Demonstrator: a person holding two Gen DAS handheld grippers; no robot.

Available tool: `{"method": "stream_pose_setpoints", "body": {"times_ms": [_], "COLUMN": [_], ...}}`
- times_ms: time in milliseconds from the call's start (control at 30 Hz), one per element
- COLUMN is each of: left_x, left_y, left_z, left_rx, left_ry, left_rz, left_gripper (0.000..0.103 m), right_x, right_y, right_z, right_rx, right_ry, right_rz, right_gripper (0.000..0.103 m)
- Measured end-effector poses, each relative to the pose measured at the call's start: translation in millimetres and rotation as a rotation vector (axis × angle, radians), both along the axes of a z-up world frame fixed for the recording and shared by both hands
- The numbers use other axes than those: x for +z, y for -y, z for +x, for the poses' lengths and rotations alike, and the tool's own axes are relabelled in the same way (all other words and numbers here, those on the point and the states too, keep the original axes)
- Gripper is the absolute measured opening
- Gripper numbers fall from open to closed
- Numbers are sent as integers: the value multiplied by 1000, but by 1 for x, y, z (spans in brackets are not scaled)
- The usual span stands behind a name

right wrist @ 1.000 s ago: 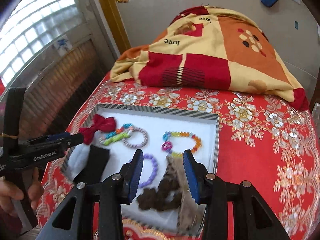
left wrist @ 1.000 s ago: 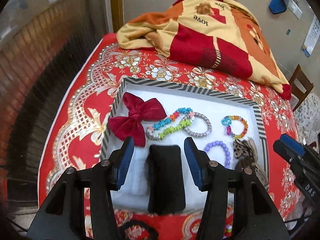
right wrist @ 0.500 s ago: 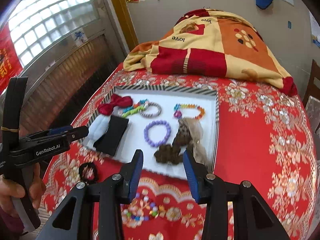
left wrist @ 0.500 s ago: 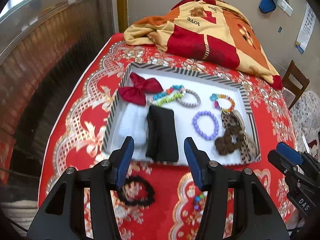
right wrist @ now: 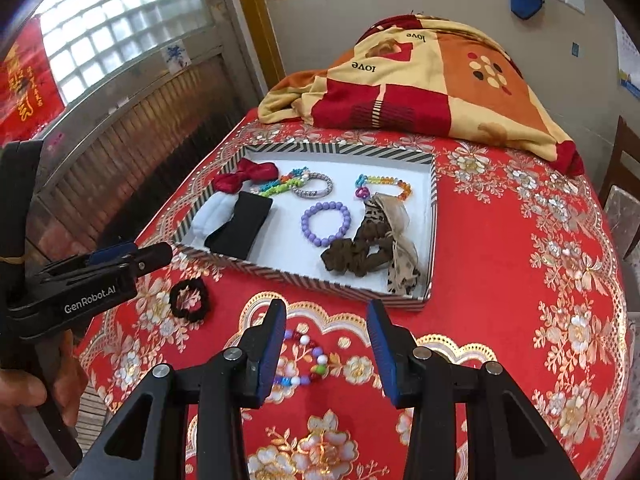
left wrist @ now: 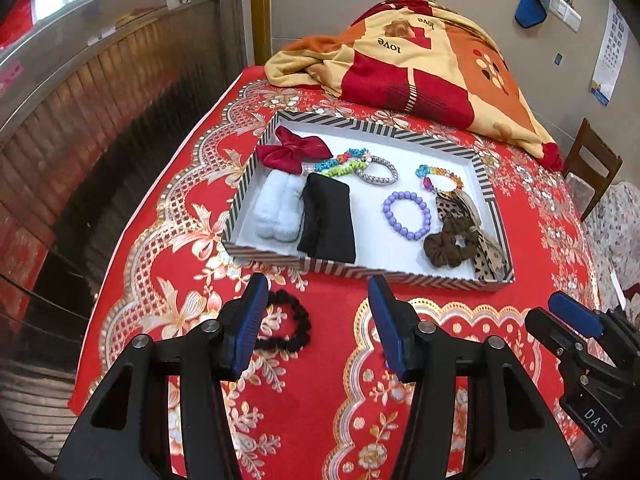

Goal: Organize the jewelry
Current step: 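Move the left gripper toward the black scrunchie on the tablecloth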

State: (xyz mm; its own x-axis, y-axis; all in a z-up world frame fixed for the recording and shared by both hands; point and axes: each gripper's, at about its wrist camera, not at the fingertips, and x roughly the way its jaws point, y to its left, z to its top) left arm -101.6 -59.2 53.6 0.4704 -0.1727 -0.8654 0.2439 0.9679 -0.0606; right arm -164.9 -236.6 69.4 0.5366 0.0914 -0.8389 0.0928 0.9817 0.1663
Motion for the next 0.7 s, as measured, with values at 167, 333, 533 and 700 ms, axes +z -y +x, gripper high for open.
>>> {"method": "stream_pose_setpoints", "body": {"times_ms": [167, 333, 533, 700], "left_x": [3, 4, 4, 4], "left_y": [0, 3, 6, 6], "left_z": [-13, -23, -31, -32], "left_rx": [11, 9, 9, 20], "left_ry": [9, 11, 14, 14], "left_rz": [2, 9, 18, 23], "left_gripper": [52, 52, 52, 52], "right_x": [5, 6, 5, 4], "right_y": [-2, -2, -1, -1], "right_z": [-10, -16, -21, -21], "right_rx": [14, 24, 30, 37], "right_ry": [5, 2, -4, -13], "right_rz": [-8, -13, -17, -25], "right_gripper": [40, 40, 40, 40]}}
